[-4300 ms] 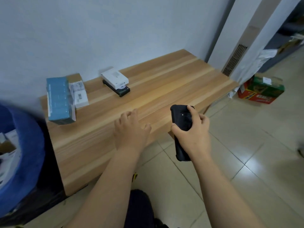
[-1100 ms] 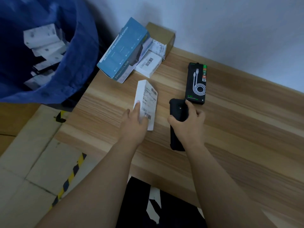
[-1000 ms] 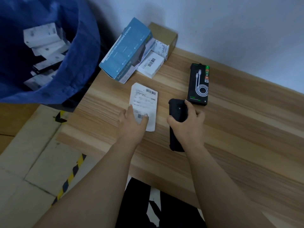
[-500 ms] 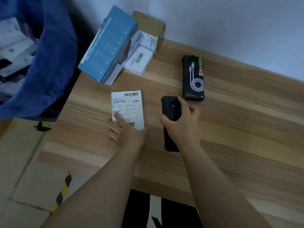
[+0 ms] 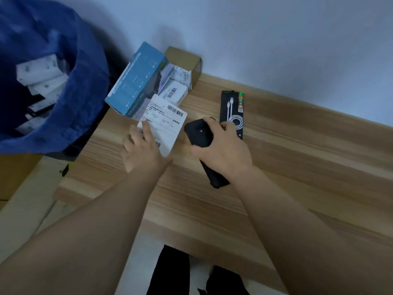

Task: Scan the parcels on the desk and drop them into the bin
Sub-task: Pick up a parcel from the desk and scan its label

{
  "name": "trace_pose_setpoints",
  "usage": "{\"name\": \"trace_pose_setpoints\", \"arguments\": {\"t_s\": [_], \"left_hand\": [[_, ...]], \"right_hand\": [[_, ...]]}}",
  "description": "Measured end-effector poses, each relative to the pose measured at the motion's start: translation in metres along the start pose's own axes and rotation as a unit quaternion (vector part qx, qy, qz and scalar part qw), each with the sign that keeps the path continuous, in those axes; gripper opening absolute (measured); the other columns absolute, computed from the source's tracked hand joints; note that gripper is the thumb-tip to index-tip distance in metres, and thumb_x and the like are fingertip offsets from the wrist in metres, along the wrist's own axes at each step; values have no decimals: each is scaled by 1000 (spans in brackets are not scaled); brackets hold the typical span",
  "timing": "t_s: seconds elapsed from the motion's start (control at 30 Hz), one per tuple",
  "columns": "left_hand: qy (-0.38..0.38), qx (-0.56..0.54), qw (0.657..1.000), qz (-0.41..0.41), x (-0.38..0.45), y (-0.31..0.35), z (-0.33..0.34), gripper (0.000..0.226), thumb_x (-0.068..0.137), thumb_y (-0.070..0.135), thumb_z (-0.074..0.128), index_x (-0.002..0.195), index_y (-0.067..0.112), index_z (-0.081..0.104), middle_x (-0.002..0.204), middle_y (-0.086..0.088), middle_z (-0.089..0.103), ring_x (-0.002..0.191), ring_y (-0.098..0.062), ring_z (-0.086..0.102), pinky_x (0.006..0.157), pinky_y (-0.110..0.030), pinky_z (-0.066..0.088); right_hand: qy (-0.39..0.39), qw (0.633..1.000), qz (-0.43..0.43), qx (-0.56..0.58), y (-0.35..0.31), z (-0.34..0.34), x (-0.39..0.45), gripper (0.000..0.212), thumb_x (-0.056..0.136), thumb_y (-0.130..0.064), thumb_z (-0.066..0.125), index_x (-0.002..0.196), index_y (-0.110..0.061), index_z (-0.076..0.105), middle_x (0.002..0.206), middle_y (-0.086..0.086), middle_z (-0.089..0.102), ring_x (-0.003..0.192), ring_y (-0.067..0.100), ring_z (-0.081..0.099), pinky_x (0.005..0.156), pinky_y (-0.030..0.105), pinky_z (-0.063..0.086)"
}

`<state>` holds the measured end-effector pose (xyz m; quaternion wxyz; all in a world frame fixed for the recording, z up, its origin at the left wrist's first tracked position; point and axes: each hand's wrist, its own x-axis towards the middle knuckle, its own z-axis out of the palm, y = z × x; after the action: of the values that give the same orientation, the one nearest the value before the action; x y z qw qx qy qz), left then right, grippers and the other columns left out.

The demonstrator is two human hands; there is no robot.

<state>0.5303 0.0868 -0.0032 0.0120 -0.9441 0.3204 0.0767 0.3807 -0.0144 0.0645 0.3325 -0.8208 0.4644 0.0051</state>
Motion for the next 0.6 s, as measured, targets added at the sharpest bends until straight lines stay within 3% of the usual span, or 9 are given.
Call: {"name": "trace_pose_setpoints", "arguments": {"t_s": [0.17,0.33,0.43,0.6], "left_hand": [[71,58,995,29,-35,21,-44,127,74,67,69,153,15,-16,156,-17,4,141,-38,21,116,-49,24],[106,96,989,32,-77,43,-73,127,75,68,66,153,14,-18,156,-16,6,140,-36,21,115,-46,25],[121,106,987,24,-100,48,-84,121,76,67,64,154,16,-13,156,-15,7,139,-35,23,115,-44,26],[136,101,985,3,-131,50,-93,120,75,64,65,154,16,-11,156,-15,9,139,-35,24,114,-45,28]], "right_hand": [[-7,997,-50,-61,7,-60,-40,82,80,-56,63,153,-42,27,141,0,35,117,29,54,81,36,44],[-22,988,-94,-124,17,-113,-83,82,82,-57,62,154,-41,27,148,2,35,125,31,49,90,35,45],[-14,985,-110,-136,22,-132,-108,77,82,-56,62,151,-42,32,144,3,40,123,32,51,93,37,47],[-11,973,-148,-175,28,-145,-134,67,82,-56,61,144,-37,42,133,4,45,117,30,52,86,34,44]]}}
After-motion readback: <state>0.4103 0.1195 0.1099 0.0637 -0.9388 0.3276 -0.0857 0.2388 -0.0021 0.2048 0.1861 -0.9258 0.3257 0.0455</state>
